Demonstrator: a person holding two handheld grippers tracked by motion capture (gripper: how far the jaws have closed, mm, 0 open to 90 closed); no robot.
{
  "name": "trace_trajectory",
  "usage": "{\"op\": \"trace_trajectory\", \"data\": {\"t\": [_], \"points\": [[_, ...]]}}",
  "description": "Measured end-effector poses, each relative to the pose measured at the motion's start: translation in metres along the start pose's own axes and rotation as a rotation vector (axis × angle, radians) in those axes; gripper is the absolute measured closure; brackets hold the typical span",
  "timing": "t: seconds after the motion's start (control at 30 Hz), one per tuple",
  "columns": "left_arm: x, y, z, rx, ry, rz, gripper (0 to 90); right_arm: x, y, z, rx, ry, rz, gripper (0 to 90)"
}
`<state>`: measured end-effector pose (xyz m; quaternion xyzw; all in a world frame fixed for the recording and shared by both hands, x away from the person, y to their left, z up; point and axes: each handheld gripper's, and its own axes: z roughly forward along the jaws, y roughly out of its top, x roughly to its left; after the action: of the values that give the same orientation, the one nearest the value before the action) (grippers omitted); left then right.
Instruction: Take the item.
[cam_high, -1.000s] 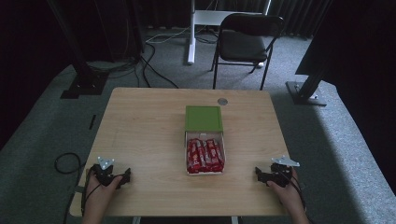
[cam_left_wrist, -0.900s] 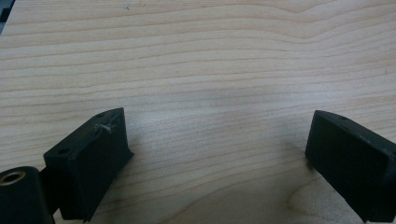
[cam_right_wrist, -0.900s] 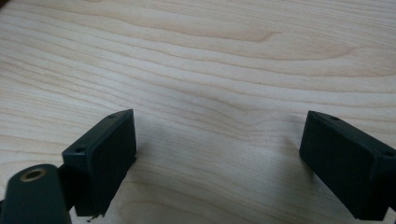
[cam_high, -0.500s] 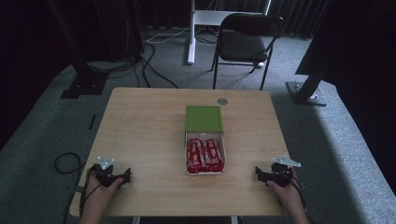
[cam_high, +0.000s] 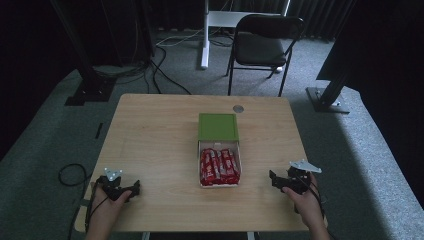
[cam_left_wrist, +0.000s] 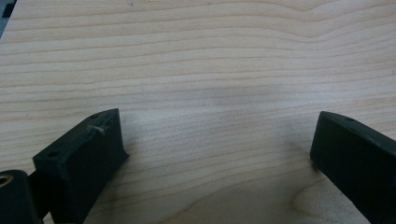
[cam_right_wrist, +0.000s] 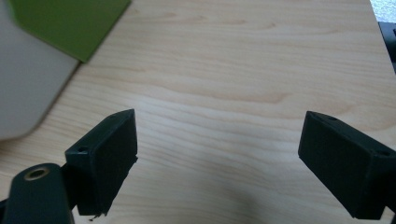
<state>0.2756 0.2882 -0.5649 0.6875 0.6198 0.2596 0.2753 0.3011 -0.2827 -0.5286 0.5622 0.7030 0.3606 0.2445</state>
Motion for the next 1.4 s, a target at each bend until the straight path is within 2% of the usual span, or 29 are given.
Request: {"op": "trace_trajectory", "data": {"t": [0.27, 0.5, 0.87, 1.1, 1.4], "points": [[0.0, 0.0, 0.0, 0.0, 0.0, 0.0, 3.5, 0.014, 0.016, -0.007, -0.033, 0.01, -0.006, 11.5], [0.0, 0.0, 0.0, -0.001, 0.0, -0.002, 3.5, 0.028, 0.033, -0.012, -0.062, 0.037, -0.015, 11.5], [0.0, 0.0, 0.0, -0.001, 0.0, -0.002, 3.5, 0.05, 0.057, -0.022, -0.101, 0.067, -0.054, 11.4], [0.0, 0.0, 0.0, -0.001, -0.001, -0.002, 3.5, 0.065, 0.064, -0.022, -0.118, 0.098, -0.057, 11.5], [0.0, 0.0, 0.0, -0.001, -0.001, -0.002, 3.5, 0.084, 0.076, -0.023, -0.14, 0.127, -0.09, 11.5]]}}
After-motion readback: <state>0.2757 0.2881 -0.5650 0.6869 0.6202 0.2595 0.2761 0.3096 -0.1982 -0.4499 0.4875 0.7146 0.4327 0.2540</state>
